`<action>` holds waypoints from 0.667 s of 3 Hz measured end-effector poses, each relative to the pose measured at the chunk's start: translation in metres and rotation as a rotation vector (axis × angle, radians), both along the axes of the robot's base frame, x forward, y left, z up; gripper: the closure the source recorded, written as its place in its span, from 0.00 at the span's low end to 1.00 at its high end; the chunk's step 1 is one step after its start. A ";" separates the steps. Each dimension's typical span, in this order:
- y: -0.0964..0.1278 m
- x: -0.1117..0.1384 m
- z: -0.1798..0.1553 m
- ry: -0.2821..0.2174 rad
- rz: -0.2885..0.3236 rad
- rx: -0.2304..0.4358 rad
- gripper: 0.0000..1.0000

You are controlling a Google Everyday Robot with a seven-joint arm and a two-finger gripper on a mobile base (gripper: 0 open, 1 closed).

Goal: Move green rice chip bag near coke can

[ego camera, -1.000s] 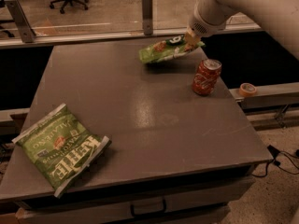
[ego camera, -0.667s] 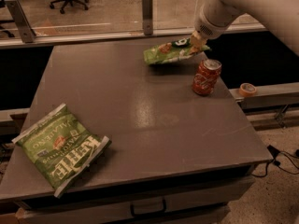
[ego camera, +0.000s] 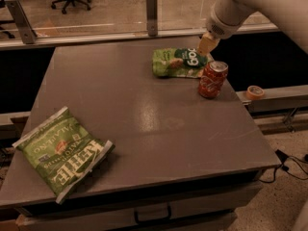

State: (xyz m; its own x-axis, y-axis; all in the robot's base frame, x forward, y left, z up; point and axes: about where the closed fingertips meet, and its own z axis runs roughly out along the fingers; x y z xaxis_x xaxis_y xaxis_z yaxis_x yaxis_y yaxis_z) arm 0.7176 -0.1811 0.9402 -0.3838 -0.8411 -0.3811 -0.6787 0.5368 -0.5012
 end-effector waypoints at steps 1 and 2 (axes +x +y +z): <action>-0.003 0.004 0.006 0.001 -0.018 -0.016 0.00; -0.005 0.004 0.010 -0.002 -0.016 -0.013 0.00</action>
Offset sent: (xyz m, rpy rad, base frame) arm 0.0032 -0.0027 0.0054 -0.0136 0.0007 -0.0150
